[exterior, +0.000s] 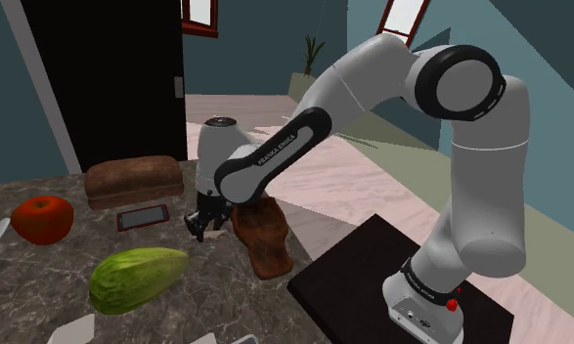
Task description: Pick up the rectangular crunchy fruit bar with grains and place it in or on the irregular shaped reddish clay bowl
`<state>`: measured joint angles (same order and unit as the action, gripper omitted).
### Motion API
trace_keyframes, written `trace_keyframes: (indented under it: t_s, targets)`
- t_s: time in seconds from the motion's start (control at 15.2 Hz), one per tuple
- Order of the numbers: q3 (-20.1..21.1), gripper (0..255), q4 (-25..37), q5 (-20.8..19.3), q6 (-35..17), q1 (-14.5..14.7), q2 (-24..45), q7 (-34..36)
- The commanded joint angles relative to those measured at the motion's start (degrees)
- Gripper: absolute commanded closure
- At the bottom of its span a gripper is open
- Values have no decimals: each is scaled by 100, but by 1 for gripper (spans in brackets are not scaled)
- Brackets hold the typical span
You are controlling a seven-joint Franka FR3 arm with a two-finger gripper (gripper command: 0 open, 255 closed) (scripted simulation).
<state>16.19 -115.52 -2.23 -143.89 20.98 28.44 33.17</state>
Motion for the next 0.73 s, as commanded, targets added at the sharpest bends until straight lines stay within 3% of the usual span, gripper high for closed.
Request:
trace_keyframes:
  t_s: [0.0,0.66]
  targets:
    - [33,255,-35,41,110,-28,-145,-15]
    - [150,255,19,215,714,-125,-708,-76]
